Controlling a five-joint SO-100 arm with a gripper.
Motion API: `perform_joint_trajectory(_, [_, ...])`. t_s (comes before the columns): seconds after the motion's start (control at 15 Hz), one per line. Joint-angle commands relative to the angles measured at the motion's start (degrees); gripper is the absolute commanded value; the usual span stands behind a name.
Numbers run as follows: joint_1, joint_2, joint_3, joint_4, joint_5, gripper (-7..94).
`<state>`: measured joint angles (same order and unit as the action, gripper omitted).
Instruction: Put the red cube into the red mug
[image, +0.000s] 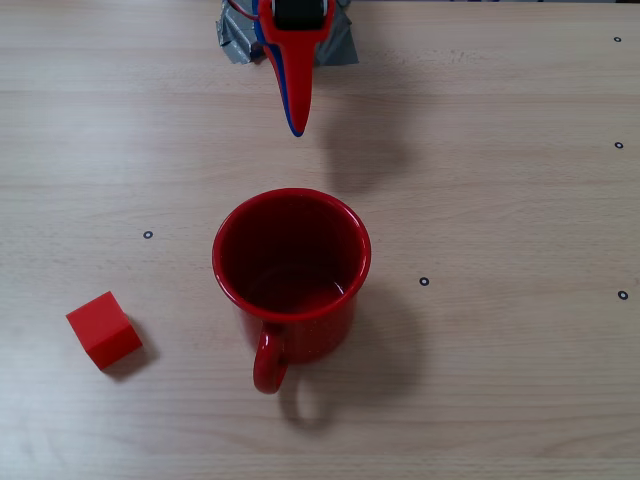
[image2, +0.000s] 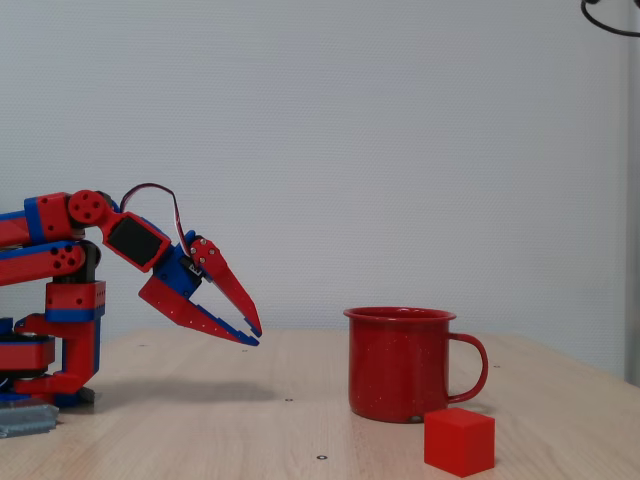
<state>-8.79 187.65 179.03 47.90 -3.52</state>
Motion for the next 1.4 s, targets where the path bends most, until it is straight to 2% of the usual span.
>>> perform_joint_trajectory(0.0, [0.4,3.3,3.7,0.4,0.7,0])
perform_joint_trajectory(0.87, [1.7,2.6,2.3,1.2,2.4,0])
perform_joint_trajectory(1.33, [6.7,-24.7,-26.1,8.9,7.2,0])
